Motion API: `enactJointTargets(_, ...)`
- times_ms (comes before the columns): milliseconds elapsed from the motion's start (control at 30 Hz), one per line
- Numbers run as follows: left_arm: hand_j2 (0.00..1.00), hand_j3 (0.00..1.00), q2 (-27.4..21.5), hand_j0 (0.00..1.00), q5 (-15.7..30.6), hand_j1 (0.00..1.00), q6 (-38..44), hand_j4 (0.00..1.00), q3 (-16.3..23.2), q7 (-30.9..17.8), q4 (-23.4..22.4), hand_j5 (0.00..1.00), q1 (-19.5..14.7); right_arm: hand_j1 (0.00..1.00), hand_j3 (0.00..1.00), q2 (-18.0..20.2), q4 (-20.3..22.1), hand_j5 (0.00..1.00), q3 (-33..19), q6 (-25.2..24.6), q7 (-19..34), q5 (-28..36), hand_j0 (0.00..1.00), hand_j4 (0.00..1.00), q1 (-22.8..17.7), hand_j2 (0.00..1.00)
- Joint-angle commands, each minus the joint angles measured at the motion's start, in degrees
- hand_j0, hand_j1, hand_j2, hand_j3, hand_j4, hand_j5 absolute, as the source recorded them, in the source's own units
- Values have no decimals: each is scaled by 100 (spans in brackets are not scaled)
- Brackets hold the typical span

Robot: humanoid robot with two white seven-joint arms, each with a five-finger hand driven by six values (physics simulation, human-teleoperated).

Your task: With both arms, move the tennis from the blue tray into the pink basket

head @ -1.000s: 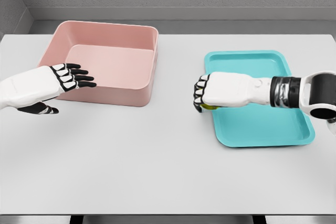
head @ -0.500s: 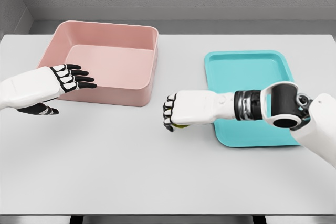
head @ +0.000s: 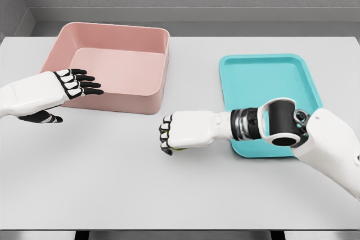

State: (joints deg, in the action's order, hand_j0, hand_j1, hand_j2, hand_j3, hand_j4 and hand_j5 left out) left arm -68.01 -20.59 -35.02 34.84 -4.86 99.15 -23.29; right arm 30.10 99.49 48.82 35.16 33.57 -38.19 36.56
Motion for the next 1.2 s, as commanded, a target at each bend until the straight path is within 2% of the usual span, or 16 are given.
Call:
enactJointTargets(0, 100, 100, -11, 100, 37, 100, 2, 100, -3, 3, -1, 100, 0, 46, 46, -57, -44, 46, 119, -16, -9, -56, 46, 46, 0, 46)
enactJointTargets(333, 100, 100, -2, 100, 37, 100, 2, 100, -3, 3, 8, 100, 0, 48, 48, -57, -237, 48, 101, -16, -9, -65, 48, 48, 26, 48)
enactJointTargets(500, 100, 100, -11, 100, 37, 100, 2, 100, -3, 3, 8, 100, 0, 59, 59, -66, -352, 59, 93, -16, -9, -65, 59, 59, 35, 59)
enactJointTargets(533, 100, 100, -11, 100, 37, 100, 2, 100, -3, 3, 8, 100, 0, 64, 64, -100, -352, 64, 84, -16, -9, -65, 64, 64, 35, 64)
enactJointTargets(567, 100, 100, -11, 100, 37, 100, 2, 100, -3, 3, 8, 100, 0, 76, 76, -118, -378, 76, 84, -16, -9, -74, 76, 76, 35, 76)
enactJointTargets(633, 100, 100, -11, 100, 37, 100, 2, 100, -3, 3, 8, 100, 0, 84, 84, -118, -396, 84, 84, -16, -9, -74, 84, 84, 35, 84)
enactJointTargets(800, 100, 100, -20, 100, 37, 100, 2, 100, -12, 3, 8, 100, 0, 86, 86, -118, -422, 86, 75, -16, -9, -144, 86, 86, 35, 86)
enactJointTargets(833, 100, 100, -20, 100, 37, 100, 2, 100, -12, 3, 8, 100, 0, 89, 89, -118, -440, 89, 66, -16, -9, -144, 89, 89, 35, 89)
enactJointTargets(1033, 100, 100, -37, 100, 37, 100, 2, 100, -12, 3, 8, 100, 0, 90, 90, -109, -510, 90, 57, -16, -9, -206, 90, 90, 35, 90)
enactJointTargets(1067, 100, 100, -37, 100, 37, 100, 2, 100, -12, 3, 8, 100, 0, 97, 97, -109, -510, 97, 49, -16, -9, -241, 97, 97, 35, 97)
enactJointTargets(1167, 100, 100, -37, 100, 37, 100, 2, 100, -12, 3, 8, 100, 0, 99, 99, -66, -493, 99, -30, -16, -9, -250, 99, 99, 44, 99)
